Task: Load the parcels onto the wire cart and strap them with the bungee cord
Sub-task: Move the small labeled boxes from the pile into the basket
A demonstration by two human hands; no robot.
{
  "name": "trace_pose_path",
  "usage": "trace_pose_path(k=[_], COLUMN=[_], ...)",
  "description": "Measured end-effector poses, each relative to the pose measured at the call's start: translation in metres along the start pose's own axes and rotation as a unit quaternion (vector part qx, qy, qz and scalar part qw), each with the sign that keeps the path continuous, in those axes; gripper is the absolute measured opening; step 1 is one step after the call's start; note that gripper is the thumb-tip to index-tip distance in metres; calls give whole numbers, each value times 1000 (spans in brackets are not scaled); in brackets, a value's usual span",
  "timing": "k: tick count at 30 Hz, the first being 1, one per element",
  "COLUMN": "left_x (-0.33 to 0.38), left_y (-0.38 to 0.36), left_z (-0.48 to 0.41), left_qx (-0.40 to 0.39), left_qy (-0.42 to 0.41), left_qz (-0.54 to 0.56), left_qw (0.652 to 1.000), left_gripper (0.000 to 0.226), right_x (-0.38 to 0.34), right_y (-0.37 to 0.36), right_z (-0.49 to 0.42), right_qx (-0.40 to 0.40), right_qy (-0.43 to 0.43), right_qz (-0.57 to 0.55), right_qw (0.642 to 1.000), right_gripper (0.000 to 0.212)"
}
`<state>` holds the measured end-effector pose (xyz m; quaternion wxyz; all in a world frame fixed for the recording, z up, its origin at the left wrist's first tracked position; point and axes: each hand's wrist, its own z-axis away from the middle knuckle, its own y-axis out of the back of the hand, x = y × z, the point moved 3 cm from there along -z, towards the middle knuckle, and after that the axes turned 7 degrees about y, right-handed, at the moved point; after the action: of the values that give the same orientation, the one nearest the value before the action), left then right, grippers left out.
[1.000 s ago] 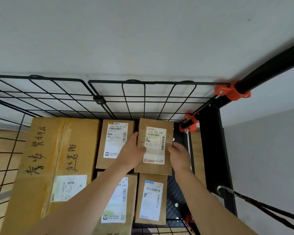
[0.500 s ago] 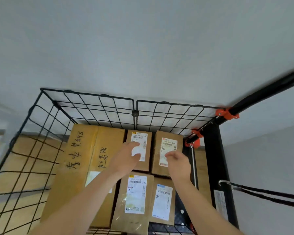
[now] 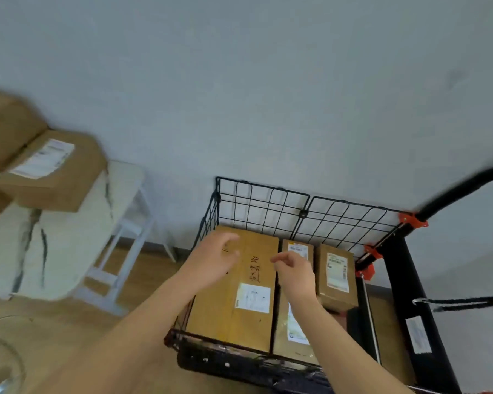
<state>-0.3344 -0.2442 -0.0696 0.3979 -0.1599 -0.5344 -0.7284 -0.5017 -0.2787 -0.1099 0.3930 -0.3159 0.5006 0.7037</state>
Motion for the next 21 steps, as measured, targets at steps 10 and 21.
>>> trace_pose_path(k=[10, 21], left_x=[-98, -172], left_y=[135, 230], left_z=[96, 139], left_qx=[124, 214], left_qy=[19, 54], left_qz=[39, 76], left_qw=[991, 972], left_gripper=[37, 35], right_x=[-106, -204], right_y=[-111, -203], right_z=[86, 124], right_qx=[-62, -140], right_qy=[114, 155], right_qz=[-18, -19], right_qw=[991, 978], right_gripper=[20, 25])
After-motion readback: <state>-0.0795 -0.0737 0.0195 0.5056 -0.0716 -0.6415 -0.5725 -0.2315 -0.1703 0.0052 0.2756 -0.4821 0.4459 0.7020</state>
